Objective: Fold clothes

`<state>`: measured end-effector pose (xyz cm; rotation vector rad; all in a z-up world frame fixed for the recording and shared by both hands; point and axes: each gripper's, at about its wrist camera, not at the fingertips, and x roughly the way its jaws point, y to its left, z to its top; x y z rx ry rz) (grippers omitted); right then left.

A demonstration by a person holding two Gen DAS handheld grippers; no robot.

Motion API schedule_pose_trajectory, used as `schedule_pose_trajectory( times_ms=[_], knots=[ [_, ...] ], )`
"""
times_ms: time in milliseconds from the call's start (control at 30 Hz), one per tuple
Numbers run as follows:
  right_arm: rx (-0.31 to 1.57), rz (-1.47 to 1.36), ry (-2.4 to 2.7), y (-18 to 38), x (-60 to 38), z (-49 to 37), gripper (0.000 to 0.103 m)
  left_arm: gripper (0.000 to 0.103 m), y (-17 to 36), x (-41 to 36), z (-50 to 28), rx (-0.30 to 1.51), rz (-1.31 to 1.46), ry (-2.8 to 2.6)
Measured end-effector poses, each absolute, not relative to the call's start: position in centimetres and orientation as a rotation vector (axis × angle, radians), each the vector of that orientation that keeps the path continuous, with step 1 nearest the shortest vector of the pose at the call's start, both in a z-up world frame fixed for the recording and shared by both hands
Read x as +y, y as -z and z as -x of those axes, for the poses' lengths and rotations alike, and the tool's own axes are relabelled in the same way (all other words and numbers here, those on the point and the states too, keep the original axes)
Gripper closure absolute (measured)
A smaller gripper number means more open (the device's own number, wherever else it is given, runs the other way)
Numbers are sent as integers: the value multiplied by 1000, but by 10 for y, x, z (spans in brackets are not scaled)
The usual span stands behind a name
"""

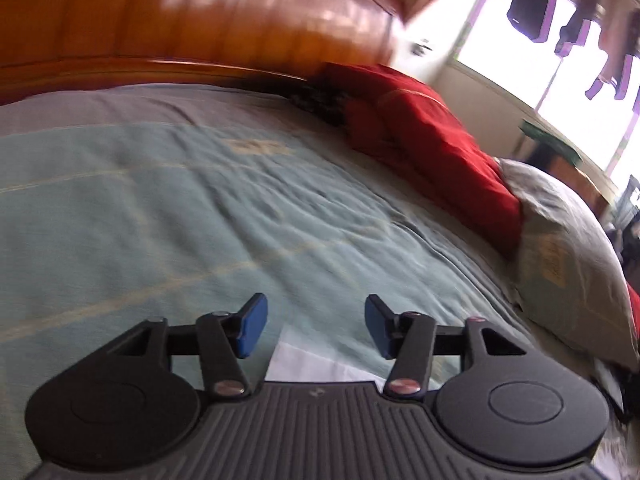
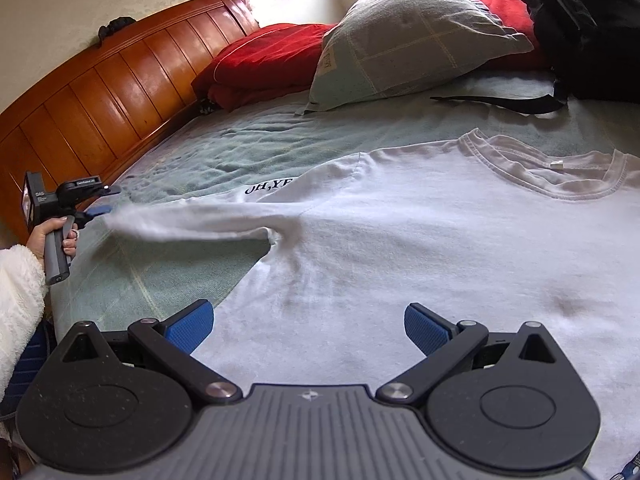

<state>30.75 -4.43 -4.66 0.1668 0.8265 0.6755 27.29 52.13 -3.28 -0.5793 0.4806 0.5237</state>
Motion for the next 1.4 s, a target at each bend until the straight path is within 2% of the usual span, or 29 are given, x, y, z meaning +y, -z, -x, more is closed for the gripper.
schedule_pose_trajectory(
  times_ms=[267,567,800,967,1167,1267,1400],
  knots=[
    [836,-166,-689,45,-43,-307,0,44,29,500,-272,562,512,-479],
    [887,-64,-717,46,-37,-327,0,41,21,370,-336,741,360,-96],
    [860,-66,-796,63,-40,-339,0,41,23,276,-376,830,442,192],
    [809,-91,-857,76,-47,-341,0,54,24,245,-406,880,276,140],
    [803,-212,-921,81,-68,-348,0,53,39,217,-420,874,-117,163],
    [814,-263,-931,83,-73,-352,0,53,52,217,-429,902,-155,185],
    [812,-260,-929,83,-73,-352,0,44,68,224,-437,909,-163,209]
  ],
)
